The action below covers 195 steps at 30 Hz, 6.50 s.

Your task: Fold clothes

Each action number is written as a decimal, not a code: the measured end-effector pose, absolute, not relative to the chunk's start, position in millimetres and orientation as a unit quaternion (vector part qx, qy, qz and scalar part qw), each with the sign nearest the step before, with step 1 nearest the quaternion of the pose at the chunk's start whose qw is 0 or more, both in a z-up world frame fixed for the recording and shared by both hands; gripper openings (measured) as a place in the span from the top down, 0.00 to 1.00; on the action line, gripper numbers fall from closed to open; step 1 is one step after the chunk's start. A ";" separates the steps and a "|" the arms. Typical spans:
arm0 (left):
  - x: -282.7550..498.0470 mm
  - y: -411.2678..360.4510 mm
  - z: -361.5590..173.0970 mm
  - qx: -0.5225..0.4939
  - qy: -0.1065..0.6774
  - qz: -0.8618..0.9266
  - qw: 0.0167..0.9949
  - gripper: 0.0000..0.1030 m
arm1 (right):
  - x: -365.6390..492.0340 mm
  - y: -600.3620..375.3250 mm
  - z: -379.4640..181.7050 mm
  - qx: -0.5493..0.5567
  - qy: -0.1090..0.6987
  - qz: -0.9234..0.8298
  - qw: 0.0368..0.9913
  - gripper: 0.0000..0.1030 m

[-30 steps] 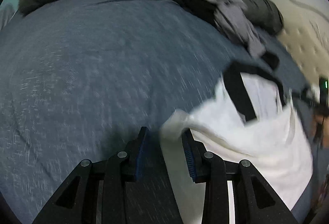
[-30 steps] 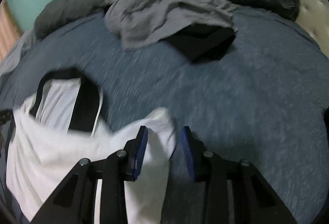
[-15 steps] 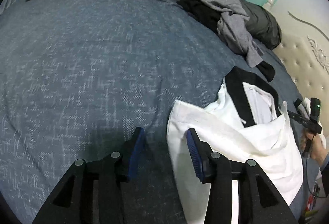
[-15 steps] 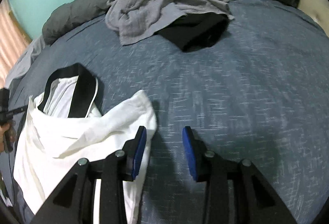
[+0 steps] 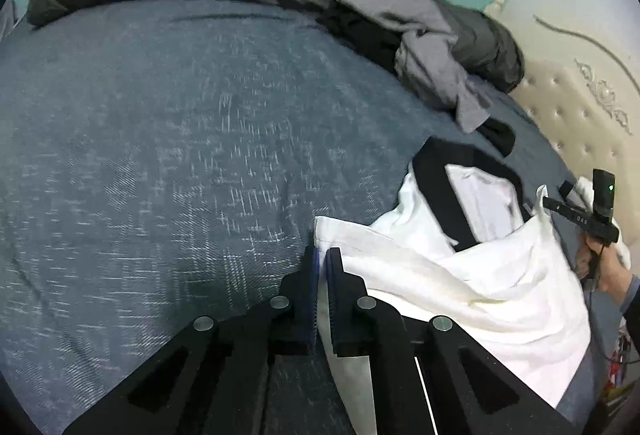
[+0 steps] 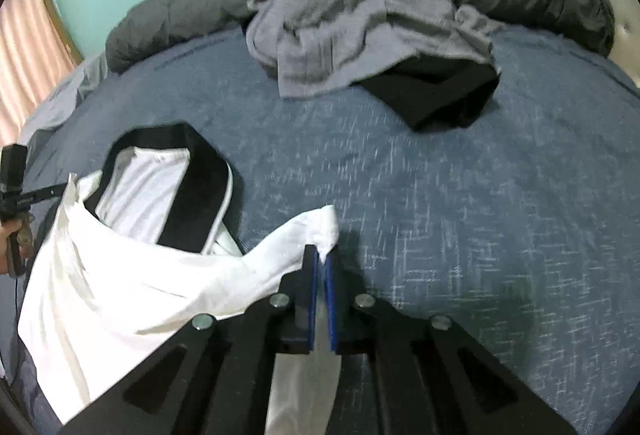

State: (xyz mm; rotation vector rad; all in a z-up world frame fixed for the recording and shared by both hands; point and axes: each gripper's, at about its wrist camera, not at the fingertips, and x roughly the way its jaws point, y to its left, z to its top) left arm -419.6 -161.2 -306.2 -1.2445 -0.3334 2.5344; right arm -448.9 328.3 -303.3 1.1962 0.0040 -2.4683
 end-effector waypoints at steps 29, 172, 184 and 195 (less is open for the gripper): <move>-477.8 -175.3 -308.1 -0.437 -0.141 0.883 0.100 0.96 | -504.1 354.4 -277.0 0.425 0.001 -0.901 0.084 0.97; -468.7 -169.4 -302.9 -0.436 -0.157 0.882 0.088 0.96 | -511.0 377.0 -281.2 0.417 -0.065 -0.904 0.068 0.96; -451.7 -182.4 -310.8 -0.458 -0.171 0.871 0.050 0.56 | -509.5 390.8 -296.6 0.449 -0.085 -0.889 0.031 0.91; -325.0 -185.8 -302.3 -0.498 -0.226 0.834 0.076 0.49 | -375.8 396.9 -272.3 0.411 -0.205 -0.877 0.140 0.82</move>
